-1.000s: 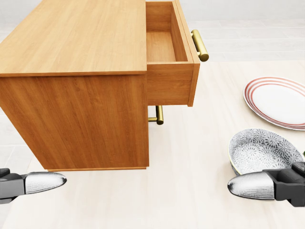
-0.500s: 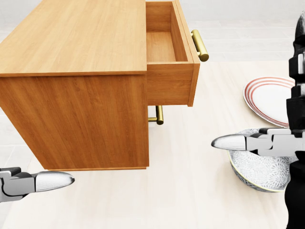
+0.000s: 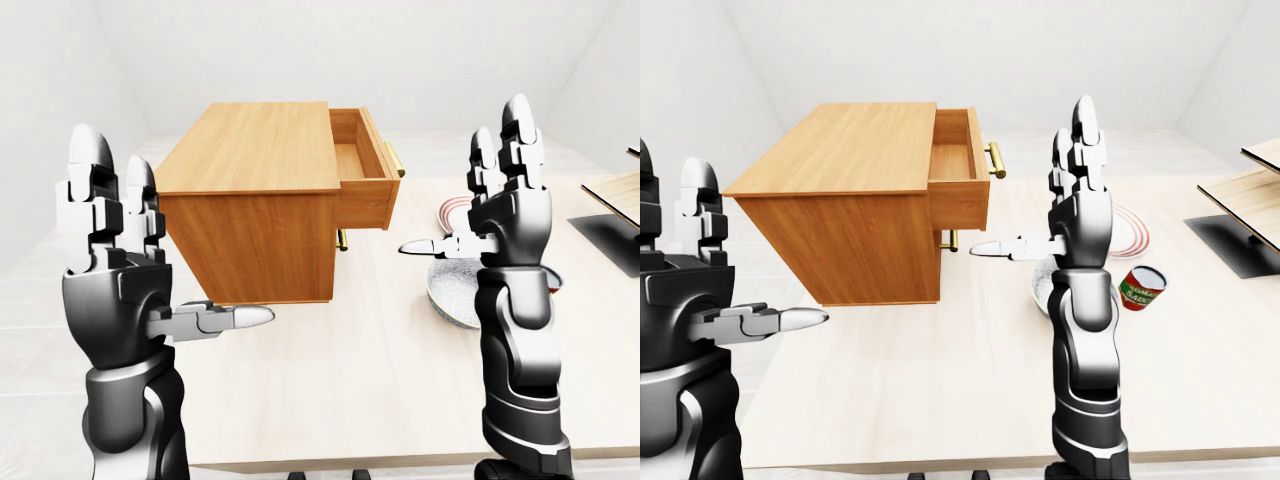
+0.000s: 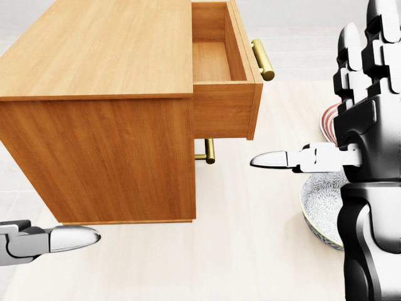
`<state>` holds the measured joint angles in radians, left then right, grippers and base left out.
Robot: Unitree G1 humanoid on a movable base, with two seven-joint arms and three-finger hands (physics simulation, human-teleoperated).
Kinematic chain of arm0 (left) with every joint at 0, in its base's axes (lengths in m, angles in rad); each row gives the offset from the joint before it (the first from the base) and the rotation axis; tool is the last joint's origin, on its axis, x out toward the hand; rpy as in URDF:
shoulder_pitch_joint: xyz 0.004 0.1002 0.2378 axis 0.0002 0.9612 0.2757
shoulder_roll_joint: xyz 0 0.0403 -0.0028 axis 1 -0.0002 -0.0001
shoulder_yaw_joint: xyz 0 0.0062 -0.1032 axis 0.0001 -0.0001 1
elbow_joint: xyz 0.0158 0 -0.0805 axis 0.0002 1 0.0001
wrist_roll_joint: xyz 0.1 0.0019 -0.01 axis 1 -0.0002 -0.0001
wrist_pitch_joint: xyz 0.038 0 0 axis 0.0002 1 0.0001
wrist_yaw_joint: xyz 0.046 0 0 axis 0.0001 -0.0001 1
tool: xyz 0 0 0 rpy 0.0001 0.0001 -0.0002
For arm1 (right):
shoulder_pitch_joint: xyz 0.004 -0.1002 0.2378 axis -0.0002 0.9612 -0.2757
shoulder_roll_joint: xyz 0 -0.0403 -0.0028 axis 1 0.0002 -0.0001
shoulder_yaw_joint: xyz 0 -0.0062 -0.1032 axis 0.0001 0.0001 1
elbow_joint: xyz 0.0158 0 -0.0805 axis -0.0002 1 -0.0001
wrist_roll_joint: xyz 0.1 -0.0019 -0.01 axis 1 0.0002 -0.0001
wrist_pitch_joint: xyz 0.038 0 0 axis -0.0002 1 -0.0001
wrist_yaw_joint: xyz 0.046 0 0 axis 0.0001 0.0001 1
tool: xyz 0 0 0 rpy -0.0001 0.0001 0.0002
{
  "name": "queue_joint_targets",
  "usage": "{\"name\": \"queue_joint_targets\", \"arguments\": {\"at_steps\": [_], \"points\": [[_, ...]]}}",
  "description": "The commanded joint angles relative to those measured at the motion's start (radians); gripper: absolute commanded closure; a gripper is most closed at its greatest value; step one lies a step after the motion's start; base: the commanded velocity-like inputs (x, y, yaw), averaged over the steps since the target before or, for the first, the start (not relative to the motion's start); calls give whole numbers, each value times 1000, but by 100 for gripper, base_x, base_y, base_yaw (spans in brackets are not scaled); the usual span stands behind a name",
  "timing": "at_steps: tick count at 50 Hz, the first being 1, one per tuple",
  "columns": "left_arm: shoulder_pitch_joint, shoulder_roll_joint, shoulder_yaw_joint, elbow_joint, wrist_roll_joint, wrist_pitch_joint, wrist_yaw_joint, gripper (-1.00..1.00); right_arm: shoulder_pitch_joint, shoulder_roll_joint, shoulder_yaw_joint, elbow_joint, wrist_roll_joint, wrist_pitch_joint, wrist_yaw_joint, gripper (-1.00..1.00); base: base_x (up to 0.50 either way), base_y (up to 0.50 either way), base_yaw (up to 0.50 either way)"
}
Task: Close the top drawer of the cabinet.
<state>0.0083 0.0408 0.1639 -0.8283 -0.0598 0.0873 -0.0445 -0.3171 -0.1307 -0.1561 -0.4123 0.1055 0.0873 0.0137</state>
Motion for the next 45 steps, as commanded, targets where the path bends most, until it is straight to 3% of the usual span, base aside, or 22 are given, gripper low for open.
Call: {"name": "queue_joint_targets", "arguments": {"at_steps": [1, 24, 26, 28, 32, 45], "points": [[-1, -4, 6, -12, 2, 0, 6, -100, -64, -9, 24, 68, -6, 0, -10, -100, 0, 0, 0], [2, -4, -3, -3, 4, 0, 4, -100, -86, -20, 23, 83, -34, 0, -21, -100, 0, 0, 0], [4, -2, -7, -1, 12, 0, 7, -100, -84, 22, -7, 87, 56, 0, 6, -100, 0, 0, 0], [7, -1, -10, 2, 15, 0, 4, -100, -82, -1, 48, 197, -6, 0, 29, -100, 0, 0, 0], [5, 0, -17, 14, 24, 0, 3, -100, -105, 30, 56, 331, -1, 0, 16, -100, 0, 0, 0], [10, -5, -19, 8, 30, 0, -4, -100, -126, 34, 67, 439, 11, 0, 6, -100, 0, 0, 0]]}}
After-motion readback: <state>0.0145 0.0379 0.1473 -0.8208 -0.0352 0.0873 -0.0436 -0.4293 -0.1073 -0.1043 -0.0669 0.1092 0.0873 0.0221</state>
